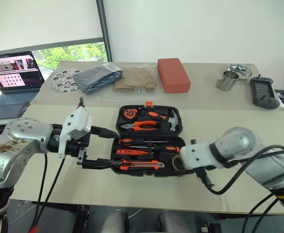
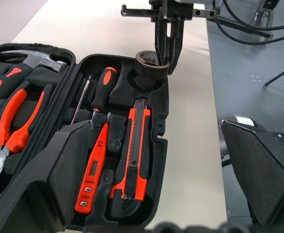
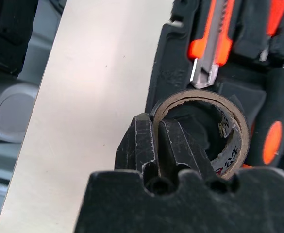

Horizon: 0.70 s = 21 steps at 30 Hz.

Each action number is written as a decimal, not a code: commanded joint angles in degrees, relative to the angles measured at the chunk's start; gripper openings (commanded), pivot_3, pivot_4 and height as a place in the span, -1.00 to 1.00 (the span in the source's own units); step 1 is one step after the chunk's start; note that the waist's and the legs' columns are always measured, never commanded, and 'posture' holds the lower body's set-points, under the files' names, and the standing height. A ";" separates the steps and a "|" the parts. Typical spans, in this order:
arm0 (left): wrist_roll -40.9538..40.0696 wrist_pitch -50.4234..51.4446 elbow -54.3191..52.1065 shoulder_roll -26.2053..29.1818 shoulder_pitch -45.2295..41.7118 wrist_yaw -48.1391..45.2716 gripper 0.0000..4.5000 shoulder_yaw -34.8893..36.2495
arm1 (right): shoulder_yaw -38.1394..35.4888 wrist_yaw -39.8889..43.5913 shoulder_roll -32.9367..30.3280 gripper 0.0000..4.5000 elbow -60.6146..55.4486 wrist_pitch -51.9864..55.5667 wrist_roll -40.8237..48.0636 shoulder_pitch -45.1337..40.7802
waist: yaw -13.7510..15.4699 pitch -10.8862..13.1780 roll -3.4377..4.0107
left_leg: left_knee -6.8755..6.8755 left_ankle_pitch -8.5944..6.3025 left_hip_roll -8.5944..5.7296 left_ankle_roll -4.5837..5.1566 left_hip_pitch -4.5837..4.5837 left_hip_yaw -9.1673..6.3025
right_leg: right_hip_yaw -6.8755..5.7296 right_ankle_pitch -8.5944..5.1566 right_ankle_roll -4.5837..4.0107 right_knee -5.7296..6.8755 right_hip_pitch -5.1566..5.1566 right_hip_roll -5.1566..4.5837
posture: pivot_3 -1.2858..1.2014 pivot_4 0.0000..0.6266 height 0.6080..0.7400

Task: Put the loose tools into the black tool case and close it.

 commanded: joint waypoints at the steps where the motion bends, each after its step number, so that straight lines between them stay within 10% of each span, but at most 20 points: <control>1: -0.87 -0.49 -1.61 1.04 0.08 0.50 1.00 1.70 | 0.34 -0.18 -0.05 -0.41 0.55 -0.98 -1.75 -1.59 | -0.01 0.00 0.00 | 0.00 0.00 0.00 0.00 0.00 0.01 | 0.00 0.00 -0.01 0.01 -0.02 0.01 | 0.03 -0.52 1.00; 10: -0.11 -1.09 -0.52 1.59 1.29 0.64 1.00 2.14 | -3.61 -1.42 0.77 0.96 0.38 -0.49 0.62 -1.54 | -0.16 0.00 0.00 | -0.01 0.00 0.01 0.00 -0.02 0.03 | 0.03 -0.02 -0.12 0.14 -0.13 0.11 | 0.03 -0.52 1.00; 21: 6.00 -5.11 14.26 -6.46 2.53 11.02 1.00 3.07 | -18.93 -10.43 7.59 0.96 15.32 5.83 11.52 1.37 | -0.19 0.03 -0.19 | 0.01 0.01 0.00 0.00 0.23 0.07 | 0.17 -0.08 -0.27 0.53 -0.09 0.11 | 0.03 -0.52 1.00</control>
